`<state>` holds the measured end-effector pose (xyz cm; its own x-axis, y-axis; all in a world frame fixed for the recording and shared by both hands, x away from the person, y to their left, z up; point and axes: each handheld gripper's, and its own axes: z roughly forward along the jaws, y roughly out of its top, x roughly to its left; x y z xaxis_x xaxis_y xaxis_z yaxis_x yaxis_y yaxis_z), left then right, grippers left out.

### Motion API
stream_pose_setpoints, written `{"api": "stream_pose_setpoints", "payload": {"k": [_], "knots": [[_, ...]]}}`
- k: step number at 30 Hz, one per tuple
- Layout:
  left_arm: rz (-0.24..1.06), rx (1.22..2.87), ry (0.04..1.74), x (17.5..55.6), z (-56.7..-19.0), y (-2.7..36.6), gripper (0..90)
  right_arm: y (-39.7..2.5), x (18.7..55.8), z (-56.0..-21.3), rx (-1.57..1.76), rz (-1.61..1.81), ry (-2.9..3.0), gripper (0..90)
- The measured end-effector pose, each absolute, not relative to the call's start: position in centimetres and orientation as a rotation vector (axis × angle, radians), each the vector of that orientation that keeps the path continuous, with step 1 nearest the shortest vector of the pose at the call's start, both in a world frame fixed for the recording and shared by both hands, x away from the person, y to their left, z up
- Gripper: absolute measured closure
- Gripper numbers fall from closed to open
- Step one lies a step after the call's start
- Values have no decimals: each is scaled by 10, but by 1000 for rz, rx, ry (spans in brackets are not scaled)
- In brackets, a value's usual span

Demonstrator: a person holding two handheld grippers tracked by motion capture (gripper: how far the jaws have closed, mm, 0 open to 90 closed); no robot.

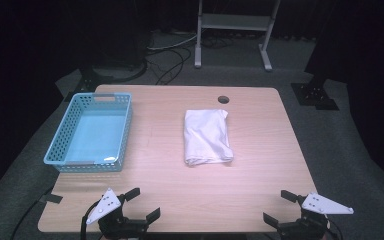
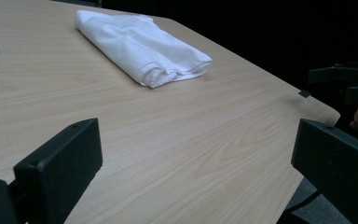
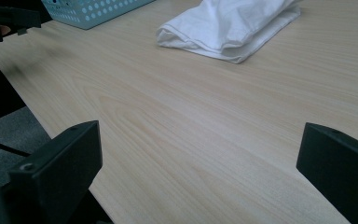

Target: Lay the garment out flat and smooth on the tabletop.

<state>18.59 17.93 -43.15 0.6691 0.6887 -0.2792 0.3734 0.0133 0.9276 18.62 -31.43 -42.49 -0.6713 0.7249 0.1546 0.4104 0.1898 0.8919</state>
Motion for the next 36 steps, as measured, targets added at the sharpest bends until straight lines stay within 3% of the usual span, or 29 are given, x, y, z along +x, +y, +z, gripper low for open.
{"api": "stream_pose_setpoints", "payload": {"k": [15, 33, 34, 36], "knots": [[359, 1595, 867, 182, -428, 182, 10, -300, 204, -415, 1082, 1493, 2199, 0], [384, 1579, 848, 181, -426, 188, 10, -249, 294, -374, 932, 1407, 2188, 0], [384, 1578, 849, 181, -426, 188, 10, -243, 303, -371, 917, 1402, 2204, 38], [384, 1575, 855, 181, -426, 188, 10, -236, 314, -370, 916, 1384, 2223, 32]]}}
